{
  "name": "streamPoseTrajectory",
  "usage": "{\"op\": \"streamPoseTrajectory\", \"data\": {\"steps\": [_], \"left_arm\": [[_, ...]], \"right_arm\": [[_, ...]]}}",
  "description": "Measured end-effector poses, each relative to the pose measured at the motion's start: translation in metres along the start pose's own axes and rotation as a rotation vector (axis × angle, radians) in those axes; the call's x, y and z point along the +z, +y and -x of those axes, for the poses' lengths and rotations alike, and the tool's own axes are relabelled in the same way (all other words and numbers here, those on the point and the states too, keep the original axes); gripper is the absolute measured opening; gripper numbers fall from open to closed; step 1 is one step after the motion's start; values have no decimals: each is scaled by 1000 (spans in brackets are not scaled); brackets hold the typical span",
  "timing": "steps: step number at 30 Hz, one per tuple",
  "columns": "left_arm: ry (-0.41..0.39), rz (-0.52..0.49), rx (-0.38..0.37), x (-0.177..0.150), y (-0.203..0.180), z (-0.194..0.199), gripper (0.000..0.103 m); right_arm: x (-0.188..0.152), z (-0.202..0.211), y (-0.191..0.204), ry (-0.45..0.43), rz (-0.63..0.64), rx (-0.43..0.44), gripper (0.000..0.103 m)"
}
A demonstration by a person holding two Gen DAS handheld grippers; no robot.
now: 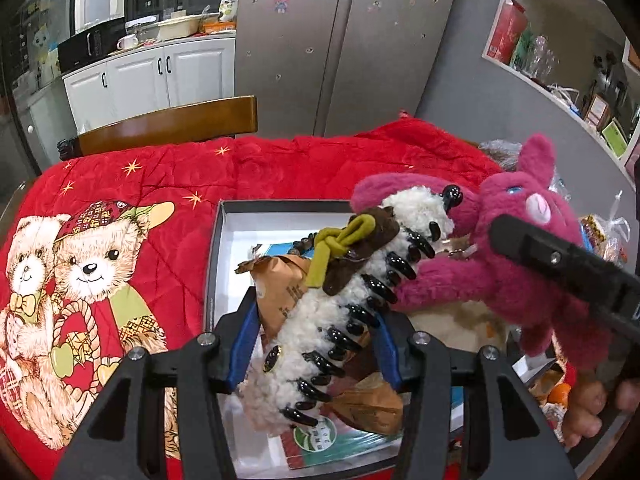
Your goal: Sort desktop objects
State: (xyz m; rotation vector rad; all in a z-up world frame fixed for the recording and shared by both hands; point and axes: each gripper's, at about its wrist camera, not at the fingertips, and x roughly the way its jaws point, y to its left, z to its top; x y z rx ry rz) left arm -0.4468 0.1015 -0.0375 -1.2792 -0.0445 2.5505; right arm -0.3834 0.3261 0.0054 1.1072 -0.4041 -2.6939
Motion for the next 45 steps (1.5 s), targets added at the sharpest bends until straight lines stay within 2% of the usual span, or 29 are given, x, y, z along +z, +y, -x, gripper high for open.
{"op": "streamPoseTrajectory", "data": {"steps": [3, 5, 8, 14, 19, 22, 29, 34, 41, 45], "left_arm": [[-19, -48, 19, -1, -6, 4, 65], [-51, -83, 48, -1, -12, 12, 86], [-95, -111, 80, 2, -17, 28, 96], [-127, -70, 86, 8, -7, 47, 98], [-145, -27, 85, 11, 2, 57, 98], [-162, -18, 88, 12, 4, 64, 98], [-188, -33, 85, 14, -2, 81, 98], [-241, -62, 100, 14, -11, 109, 98], [-332, -68, 65, 8, -22, 172, 98], [-408, -91, 69, -15, -36, 220, 103]], "right_arm": [[0, -1, -2, 15, -13, 5, 80], [0, 1, -2, 25, -15, 13, 80], [1, 7, 0, 0, -11, 12, 83], [5, 17, 7, -22, 11, -46, 84], [10, 39, 8, -92, 22, -135, 84], [12, 56, 11, -123, 39, -153, 84], [18, 78, 20, -159, 47, -113, 84], [16, 96, 36, -180, 93, -87, 84], [11, 134, 61, -239, 132, -55, 84], [-1, 168, 81, -284, 147, -23, 84]]}}
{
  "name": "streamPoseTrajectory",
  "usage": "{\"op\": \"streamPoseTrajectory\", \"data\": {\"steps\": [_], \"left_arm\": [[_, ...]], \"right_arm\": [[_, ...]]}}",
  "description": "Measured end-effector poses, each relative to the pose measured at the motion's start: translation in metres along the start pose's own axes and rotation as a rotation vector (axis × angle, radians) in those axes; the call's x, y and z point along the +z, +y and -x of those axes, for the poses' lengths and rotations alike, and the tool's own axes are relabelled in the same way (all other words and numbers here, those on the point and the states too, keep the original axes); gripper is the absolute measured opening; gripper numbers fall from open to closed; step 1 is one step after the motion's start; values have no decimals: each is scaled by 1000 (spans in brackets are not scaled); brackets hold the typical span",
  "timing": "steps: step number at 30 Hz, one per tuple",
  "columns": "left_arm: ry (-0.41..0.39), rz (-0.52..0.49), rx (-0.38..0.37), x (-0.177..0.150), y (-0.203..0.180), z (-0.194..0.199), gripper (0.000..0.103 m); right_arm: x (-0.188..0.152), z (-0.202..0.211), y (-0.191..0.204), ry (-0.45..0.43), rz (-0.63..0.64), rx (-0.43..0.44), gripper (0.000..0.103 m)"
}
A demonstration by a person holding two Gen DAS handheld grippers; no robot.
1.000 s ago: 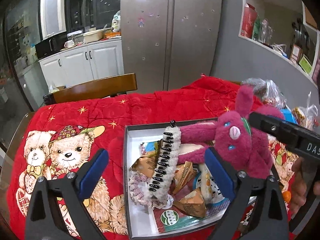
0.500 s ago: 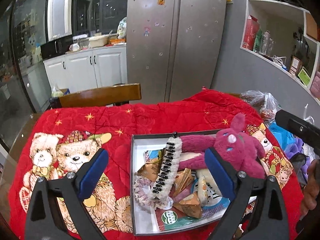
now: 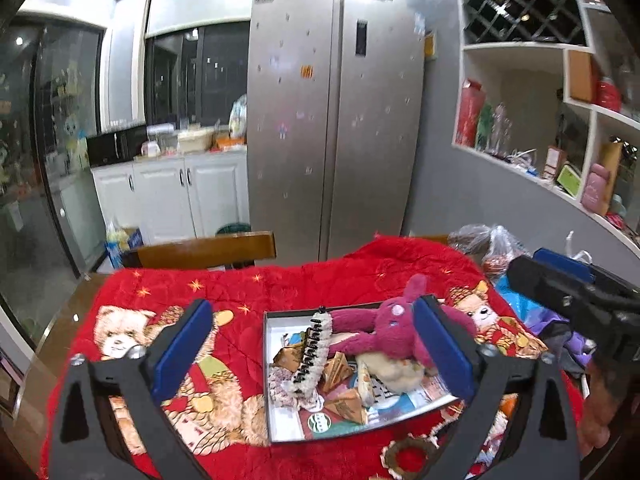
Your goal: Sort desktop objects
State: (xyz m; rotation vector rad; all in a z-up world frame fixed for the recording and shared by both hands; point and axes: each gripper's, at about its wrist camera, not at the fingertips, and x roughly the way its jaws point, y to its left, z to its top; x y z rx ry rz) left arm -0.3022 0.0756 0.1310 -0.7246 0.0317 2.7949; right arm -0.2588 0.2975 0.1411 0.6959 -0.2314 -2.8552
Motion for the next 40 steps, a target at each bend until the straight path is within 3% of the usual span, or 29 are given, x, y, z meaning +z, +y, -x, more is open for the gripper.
{"op": "streamPoseTrajectory", "data": {"steps": [6, 11, 17, 20, 24, 27, 35, 40], "left_arm": [[-6, 25, 82, -21, -4, 68, 103], [46, 7, 119, -71, -6, 103, 103], [108, 80, 4, -168, -8, 109, 103], [145, 70, 0, -194, -22, 99, 103], [153, 21, 6, -210, -41, 94, 103], [154, 9, 10, -209, -44, 93, 103], [161, 33, 14, -208, -36, 85, 103], [126, 63, 20, -212, -28, 83, 103]], "right_arm": [[-16, 59, 20, -45, 7, -30, 84], [-47, 96, 25, -33, -19, -62, 84], [-130, 130, 28, -52, -31, -103, 84], [-174, 130, 29, -22, 0, -136, 84], [-207, 117, 23, 77, 21, -161, 84], [-217, 112, 18, 101, 14, -173, 84], [-219, 106, 12, 103, -8, -181, 84], [-224, 101, 10, 102, -17, -181, 84]]}}
